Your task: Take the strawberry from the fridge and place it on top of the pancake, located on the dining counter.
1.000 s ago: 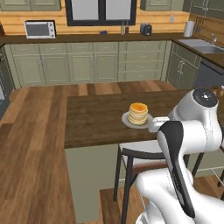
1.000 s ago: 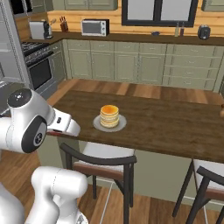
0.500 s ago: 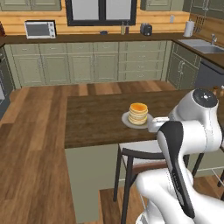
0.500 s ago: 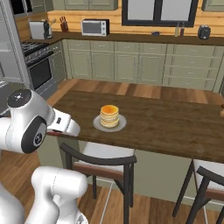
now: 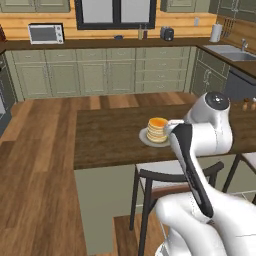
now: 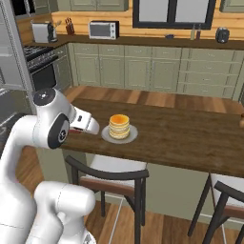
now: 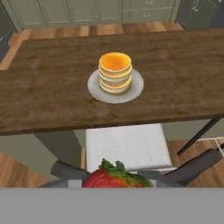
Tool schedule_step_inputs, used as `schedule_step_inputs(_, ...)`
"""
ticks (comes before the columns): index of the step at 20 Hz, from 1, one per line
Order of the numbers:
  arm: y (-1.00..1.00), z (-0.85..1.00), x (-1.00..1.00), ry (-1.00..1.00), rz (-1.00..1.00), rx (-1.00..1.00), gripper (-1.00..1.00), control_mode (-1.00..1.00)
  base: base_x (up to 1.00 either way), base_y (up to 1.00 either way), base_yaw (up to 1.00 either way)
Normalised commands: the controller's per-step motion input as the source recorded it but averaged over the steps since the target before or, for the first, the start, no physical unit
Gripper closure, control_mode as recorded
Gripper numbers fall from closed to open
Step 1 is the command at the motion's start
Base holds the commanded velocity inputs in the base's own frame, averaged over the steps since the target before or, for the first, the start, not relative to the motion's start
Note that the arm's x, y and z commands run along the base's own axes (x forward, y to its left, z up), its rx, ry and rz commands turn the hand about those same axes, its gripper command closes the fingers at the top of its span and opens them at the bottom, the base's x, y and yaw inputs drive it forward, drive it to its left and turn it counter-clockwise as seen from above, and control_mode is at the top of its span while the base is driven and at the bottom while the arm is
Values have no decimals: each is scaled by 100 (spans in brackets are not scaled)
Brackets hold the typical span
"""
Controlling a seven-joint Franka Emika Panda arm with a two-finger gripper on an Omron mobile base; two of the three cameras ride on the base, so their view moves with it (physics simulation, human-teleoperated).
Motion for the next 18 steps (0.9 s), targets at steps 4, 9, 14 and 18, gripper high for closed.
schedule_step_inputs(4,-48,0,100,13,1,13,100,-100,0,0,0)
schedule_step_inputs(9,-37,-1,100,9,0,12,100,-100,0,0,0)
schedule_step_inputs(14,6,-12,100,14,0,-9,100,-100,0,0,0)
schedule_step_inputs(18,10,-39,100,1,0,-8,100,-100,0,0,0)
